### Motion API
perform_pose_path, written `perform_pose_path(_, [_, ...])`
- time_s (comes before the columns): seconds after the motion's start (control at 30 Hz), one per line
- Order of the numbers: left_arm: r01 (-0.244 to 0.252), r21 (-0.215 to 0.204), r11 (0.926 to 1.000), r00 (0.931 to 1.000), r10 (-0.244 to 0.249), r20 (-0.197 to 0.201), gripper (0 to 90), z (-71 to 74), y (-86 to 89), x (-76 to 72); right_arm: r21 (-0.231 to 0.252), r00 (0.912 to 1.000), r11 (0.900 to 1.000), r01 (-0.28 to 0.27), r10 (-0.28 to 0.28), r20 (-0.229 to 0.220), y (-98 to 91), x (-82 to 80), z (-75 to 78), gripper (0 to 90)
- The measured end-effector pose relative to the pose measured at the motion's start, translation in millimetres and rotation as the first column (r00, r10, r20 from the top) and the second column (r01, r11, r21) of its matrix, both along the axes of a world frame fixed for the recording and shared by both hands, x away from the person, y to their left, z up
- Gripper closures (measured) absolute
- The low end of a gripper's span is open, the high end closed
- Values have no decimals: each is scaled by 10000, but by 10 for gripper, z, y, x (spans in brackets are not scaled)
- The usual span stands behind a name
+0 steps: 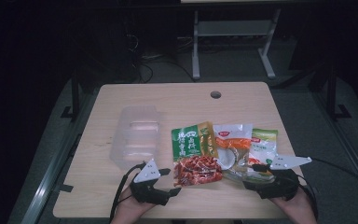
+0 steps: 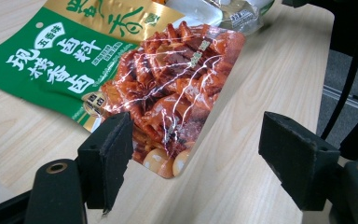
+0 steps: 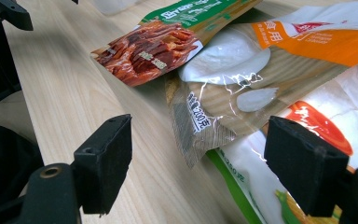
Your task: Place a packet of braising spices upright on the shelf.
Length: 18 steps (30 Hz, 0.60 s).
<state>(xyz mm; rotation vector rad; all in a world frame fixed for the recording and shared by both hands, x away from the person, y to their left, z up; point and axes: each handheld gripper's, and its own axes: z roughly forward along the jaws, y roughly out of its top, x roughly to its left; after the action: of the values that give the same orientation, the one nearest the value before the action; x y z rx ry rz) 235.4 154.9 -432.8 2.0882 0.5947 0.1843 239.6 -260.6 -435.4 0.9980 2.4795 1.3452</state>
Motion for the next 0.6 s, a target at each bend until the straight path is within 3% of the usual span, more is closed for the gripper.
perform_pose_path(0.43, [-136, -56, 9999, 9999, 136, -20, 258, -13, 13, 6, 135, 9999, 9999, -21, 23, -151, 18, 117, 23, 211])
perform_pose_path(0.6, [-214, -69, 9997, 9997, 213, -86, 258, -23, 28, 15, -2, 9998, 10000, -70, 70, -182, 80, 221, 147, 208])
